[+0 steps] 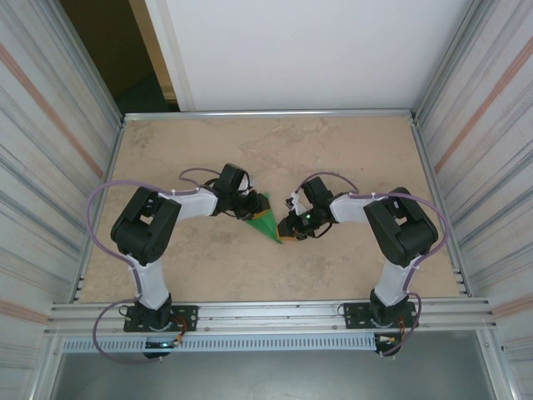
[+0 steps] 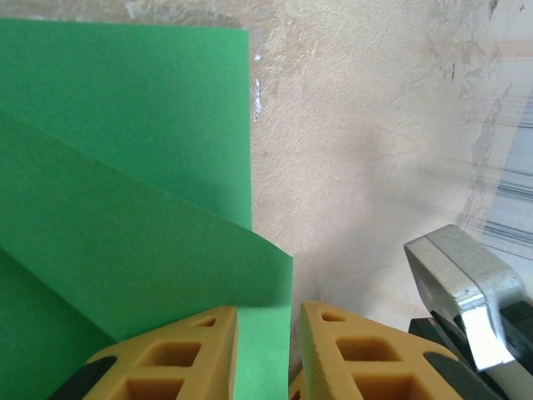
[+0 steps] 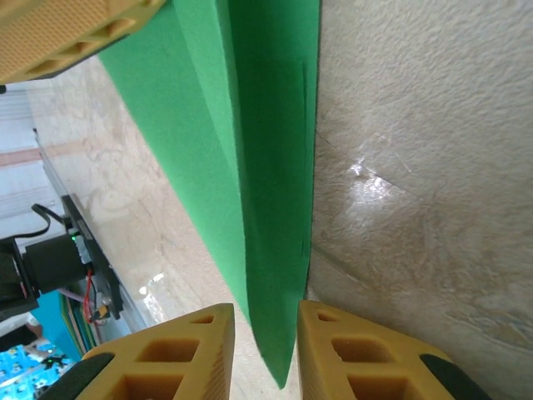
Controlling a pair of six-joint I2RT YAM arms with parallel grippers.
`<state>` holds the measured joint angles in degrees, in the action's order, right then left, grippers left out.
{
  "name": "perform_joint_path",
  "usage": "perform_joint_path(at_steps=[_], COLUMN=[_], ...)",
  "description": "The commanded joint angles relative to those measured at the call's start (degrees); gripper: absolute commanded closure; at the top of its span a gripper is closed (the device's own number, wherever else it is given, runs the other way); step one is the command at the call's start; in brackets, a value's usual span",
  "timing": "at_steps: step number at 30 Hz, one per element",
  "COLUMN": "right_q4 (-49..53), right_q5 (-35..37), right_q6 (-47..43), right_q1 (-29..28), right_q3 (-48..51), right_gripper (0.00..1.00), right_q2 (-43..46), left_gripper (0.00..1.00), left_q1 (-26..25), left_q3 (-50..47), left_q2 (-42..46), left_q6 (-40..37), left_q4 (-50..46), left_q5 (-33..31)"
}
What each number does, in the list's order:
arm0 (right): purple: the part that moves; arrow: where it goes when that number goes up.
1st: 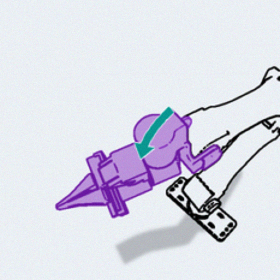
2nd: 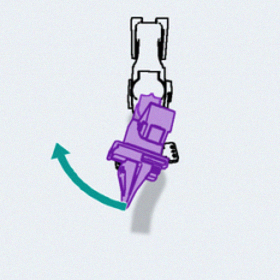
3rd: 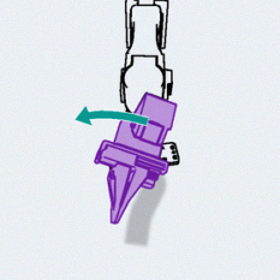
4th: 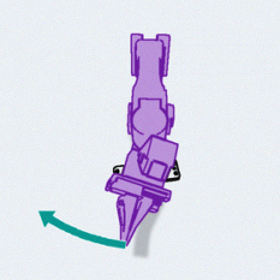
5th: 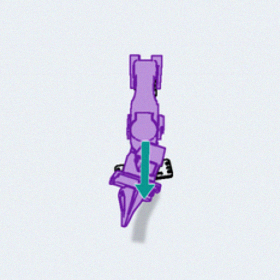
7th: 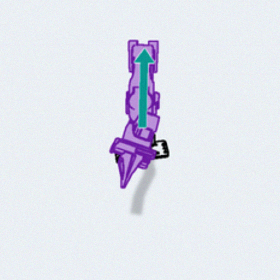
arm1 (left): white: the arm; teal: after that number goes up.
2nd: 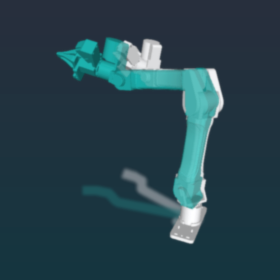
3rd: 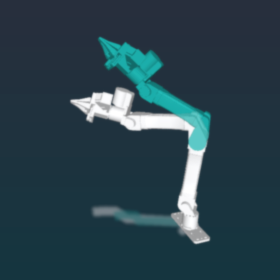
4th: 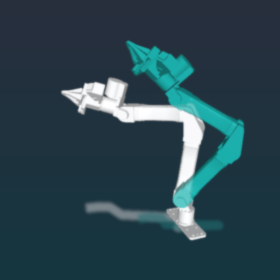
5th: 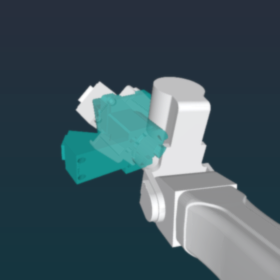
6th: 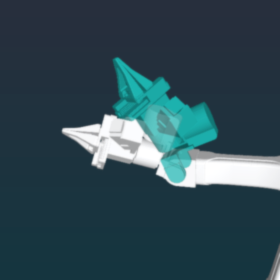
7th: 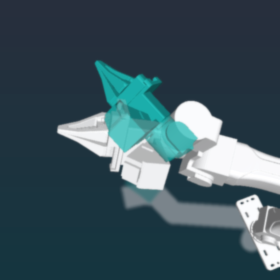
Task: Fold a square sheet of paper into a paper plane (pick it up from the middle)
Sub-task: Fourth fold the wing at the center of the table.
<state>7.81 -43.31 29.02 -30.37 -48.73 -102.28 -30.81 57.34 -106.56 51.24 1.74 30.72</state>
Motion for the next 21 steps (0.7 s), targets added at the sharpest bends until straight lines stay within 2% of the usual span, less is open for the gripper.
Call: perform_joint_path(at_steps=[1, 13, 21], right_q4=[2.0, 2.1, 1.9], right_q5=[1.9, 1.0, 0.6], right_q6=[-1.3, -1.5, -1.6], right_q1=[0.2, -1.0, -1.5], right_q3=[0.0, -0.8, -1.3], right_gripper=[0.73, 0.81, 0.81], right_q2=[2.9, 1.0, -0.5], left_gripper=[0.72, 0.72, 0.72], left_q1=[0.2, 0.1, 0.1], left_q3=[-0.7, -0.4, -0.4], left_q2=[2.0, 1.7, 1.6], left_q6=[-0.1, -0.4, -0.4], left_q4=[1.0, 1.2, 1.1], left_q5=[1.9, 3.1, 3.1])
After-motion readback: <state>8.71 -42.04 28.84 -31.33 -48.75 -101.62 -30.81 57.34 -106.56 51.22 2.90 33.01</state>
